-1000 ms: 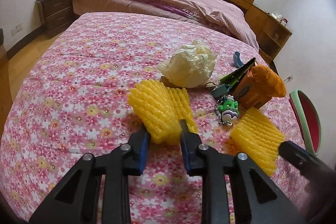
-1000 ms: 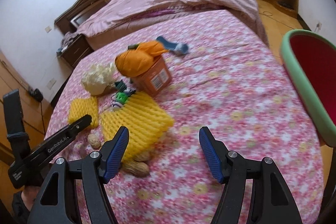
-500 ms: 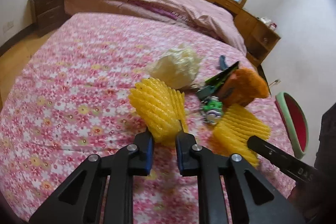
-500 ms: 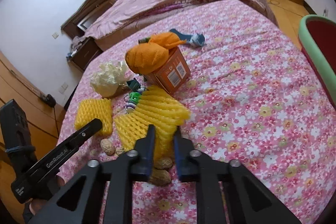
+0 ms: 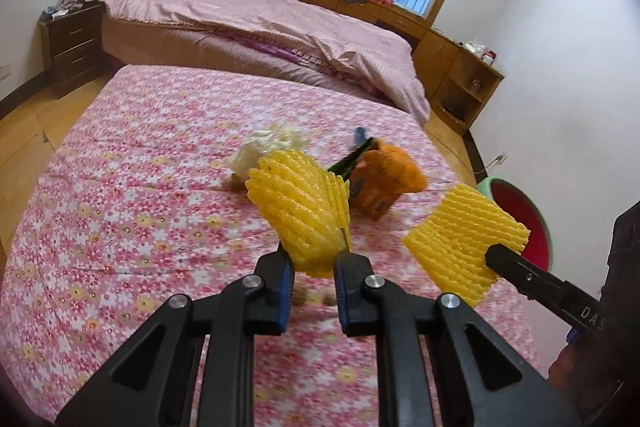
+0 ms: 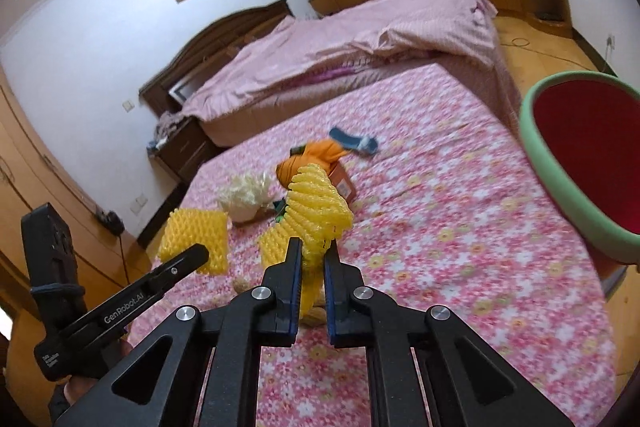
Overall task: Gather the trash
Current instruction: 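Carry both yellow foam nets over the red bucket and open both grippers, then move both open grippers back to the bed toward the crumpled plastic bag, then close the left gripper on the foil ball while the right grasps the orange mesh bundle, then carry the foil ball and orange mesh bundle over the red bucket and open both grippers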
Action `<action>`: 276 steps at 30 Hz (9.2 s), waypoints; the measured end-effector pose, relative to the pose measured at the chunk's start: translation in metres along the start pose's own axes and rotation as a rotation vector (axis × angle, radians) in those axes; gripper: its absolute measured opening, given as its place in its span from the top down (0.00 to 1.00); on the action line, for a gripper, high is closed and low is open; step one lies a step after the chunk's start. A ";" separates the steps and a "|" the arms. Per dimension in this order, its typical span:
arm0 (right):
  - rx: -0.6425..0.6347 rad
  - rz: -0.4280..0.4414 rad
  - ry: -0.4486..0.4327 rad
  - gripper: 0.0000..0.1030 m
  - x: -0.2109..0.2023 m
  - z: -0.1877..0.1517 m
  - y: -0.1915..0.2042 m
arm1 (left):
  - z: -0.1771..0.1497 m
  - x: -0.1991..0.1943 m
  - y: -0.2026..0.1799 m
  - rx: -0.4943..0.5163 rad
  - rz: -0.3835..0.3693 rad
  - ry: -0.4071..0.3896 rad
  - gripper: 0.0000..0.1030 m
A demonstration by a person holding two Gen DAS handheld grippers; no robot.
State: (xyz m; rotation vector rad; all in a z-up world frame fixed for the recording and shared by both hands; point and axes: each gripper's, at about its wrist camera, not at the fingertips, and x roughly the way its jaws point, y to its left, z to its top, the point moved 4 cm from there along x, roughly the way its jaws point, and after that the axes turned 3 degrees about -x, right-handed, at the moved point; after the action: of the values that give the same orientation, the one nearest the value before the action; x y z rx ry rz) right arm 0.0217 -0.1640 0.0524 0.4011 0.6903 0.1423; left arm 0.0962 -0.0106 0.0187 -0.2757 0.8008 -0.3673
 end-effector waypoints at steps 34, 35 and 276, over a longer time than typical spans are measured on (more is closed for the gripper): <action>0.234 -0.249 -0.250 0.90 -0.123 0.011 -0.140 | -0.016 0.052 -0.212 0.312 -0.271 0.145 0.84; 0.243 -0.257 -0.251 0.90 -0.125 0.011 -0.146 | -0.017 0.055 -0.218 0.322 -0.281 0.151 0.84; 0.335 -0.353 -0.166 0.56 -0.091 0.024 -0.242 | -0.036 0.154 -0.297 0.519 -0.282 0.218 0.52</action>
State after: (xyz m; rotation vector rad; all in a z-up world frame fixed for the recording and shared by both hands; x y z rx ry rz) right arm -0.0332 -0.4159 0.0246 0.5971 0.6115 -0.3421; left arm 0.1042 -0.3468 0.0070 0.1431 0.8509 -0.8634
